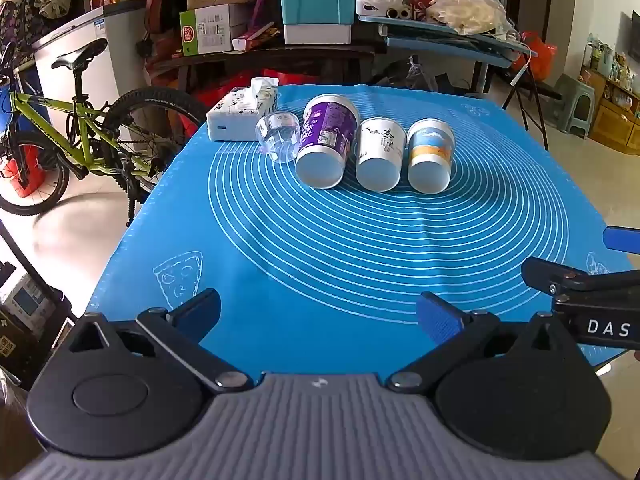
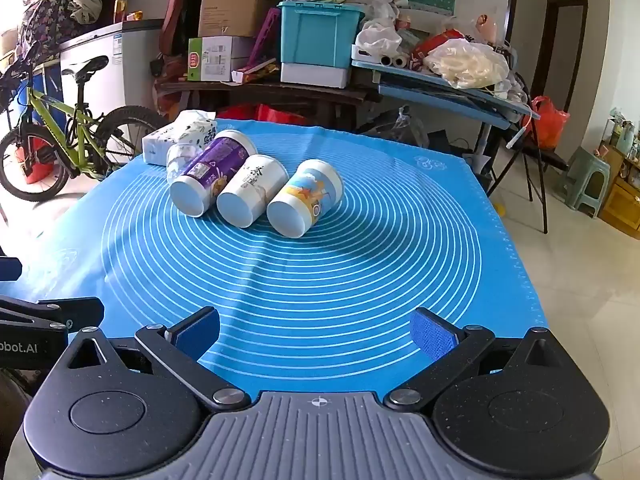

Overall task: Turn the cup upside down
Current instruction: 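Move the left tool toward the clear plastic cup beside the tissue box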

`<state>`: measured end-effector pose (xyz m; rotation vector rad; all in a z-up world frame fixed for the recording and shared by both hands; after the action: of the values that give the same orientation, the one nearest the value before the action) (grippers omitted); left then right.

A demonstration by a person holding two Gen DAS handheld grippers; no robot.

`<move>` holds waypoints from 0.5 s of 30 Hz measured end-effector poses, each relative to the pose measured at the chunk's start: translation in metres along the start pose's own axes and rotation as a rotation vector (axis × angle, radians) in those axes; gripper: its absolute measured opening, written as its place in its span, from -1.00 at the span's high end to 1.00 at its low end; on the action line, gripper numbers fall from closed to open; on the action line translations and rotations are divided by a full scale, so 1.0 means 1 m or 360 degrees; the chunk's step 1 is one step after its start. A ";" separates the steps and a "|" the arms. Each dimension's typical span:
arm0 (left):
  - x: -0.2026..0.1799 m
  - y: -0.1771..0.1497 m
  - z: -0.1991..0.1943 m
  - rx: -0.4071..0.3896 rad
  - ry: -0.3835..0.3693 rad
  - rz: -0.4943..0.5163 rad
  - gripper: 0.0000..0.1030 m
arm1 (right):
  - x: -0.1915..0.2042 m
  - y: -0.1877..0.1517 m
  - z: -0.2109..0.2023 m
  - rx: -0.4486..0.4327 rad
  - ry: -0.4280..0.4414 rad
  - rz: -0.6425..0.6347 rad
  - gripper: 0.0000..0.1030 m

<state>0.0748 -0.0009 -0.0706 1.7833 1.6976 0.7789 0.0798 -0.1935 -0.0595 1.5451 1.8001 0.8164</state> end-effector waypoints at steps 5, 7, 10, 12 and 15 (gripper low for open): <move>0.000 0.000 0.000 0.0003 -0.0001 0.0002 -0.99 | 0.000 0.000 0.001 0.0005 -0.0004 -0.0002 -1.00; 0.000 -0.001 0.001 0.0005 0.0000 0.0008 -0.99 | 0.000 0.000 0.002 0.0001 0.0002 0.0004 -1.00; -0.001 0.001 0.001 0.0007 -0.0001 0.0017 -0.99 | 0.000 0.000 0.002 -0.0001 0.0009 0.0004 -1.00; -0.001 0.001 0.001 0.0004 0.0000 0.0021 -0.99 | 0.001 0.001 0.006 -0.0001 0.0015 0.0006 -1.00; -0.001 0.003 0.002 0.0002 0.0002 0.0022 -0.99 | 0.003 0.000 0.006 0.0003 0.0014 0.0008 -0.99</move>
<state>0.0784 -0.0020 -0.0701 1.7977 1.6884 0.7850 0.0842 -0.1901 -0.0631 1.5502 1.8044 0.8252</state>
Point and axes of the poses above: each gripper's, at about its wrist camera, not at the fingertips, and z roughly the way its jaws point, x to its left, y to its top, the point moved 9 cm from there along z, roughly the way its jaws point, and after that the axes turned 1 degree about z, right-handed, at the moved point
